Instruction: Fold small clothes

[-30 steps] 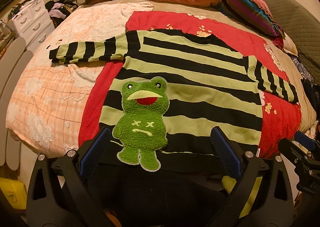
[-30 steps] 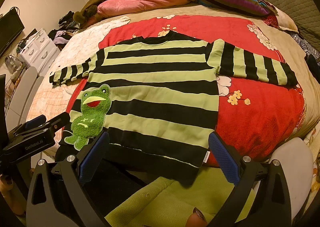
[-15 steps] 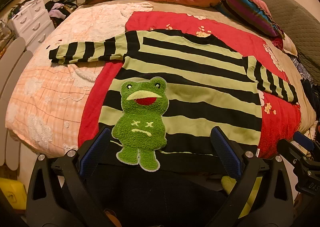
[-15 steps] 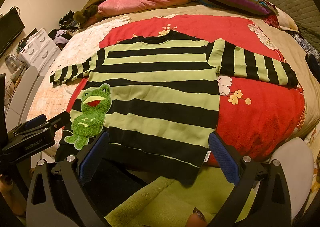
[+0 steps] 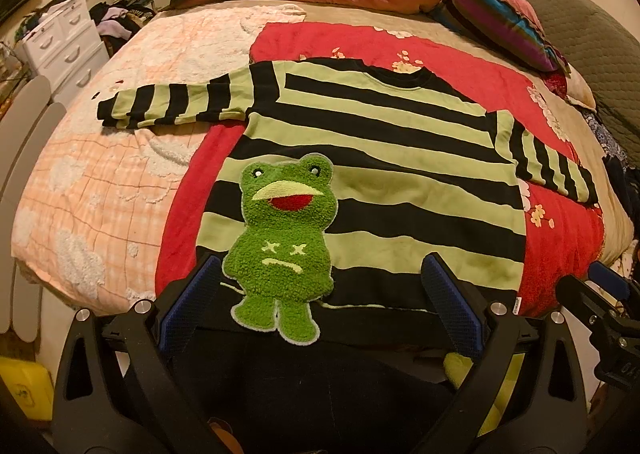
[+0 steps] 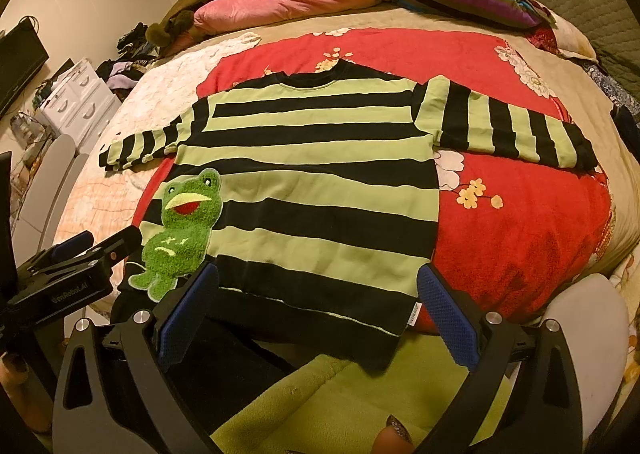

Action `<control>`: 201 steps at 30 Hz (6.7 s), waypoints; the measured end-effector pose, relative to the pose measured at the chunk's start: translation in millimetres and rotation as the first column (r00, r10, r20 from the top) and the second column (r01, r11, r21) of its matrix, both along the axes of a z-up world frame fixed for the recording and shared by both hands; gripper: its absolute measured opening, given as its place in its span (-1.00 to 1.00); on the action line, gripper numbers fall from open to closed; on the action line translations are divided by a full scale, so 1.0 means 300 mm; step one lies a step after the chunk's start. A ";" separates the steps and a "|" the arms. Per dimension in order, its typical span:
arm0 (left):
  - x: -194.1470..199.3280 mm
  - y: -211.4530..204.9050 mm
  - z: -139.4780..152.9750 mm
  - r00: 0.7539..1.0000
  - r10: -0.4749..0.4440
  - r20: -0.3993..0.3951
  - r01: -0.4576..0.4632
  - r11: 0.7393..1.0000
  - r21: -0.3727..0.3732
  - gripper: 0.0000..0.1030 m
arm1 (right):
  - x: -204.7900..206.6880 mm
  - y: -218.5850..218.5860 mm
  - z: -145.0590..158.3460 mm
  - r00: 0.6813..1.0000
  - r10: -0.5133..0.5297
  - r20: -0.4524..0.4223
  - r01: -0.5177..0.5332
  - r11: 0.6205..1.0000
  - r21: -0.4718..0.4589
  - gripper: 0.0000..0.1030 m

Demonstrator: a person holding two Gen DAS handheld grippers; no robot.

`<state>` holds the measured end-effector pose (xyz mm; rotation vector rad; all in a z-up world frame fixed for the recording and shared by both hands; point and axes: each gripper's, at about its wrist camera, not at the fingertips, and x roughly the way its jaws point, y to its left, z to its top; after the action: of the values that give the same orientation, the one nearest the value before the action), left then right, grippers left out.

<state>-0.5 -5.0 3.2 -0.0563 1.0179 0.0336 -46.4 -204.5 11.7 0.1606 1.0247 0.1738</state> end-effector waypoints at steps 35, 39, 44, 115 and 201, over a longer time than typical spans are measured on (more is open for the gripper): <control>0.323 -0.068 -0.007 0.999 0.037 0.039 -0.038 0.999 0.015 0.82 | 0.335 -0.136 -0.032 0.994 -0.072 0.086 0.072 0.997 0.012 0.92; 0.369 -0.093 -0.017 0.999 0.027 0.035 -0.028 0.999 0.016 0.82 | 0.382 -0.167 -0.027 0.989 -0.101 0.109 0.101 0.995 0.008 0.92; 0.438 -0.126 -0.024 0.999 0.024 0.041 -0.024 1.000 0.005 0.82 | 0.439 -0.221 -0.031 0.982 -0.147 0.119 0.147 0.989 0.012 0.92; 0.708 -0.384 -0.423 0.988 -0.153 0.026 0.154 0.987 -0.054 0.58 | 0.682 -1.343 -0.443 0.750 -0.661 -0.013 0.656 0.747 -0.109 -0.33; 0.695 -0.366 -0.423 0.994 -0.105 -0.013 0.098 0.955 -0.281 0.68 | 0.839 -0.544 -0.372 0.978 0.002 -0.208 0.128 0.784 0.607 0.50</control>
<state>207.9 -114.8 -123.8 -0.2626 1.0461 -0.2049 205.3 -367.7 -99.9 0.8311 1.1302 0.4405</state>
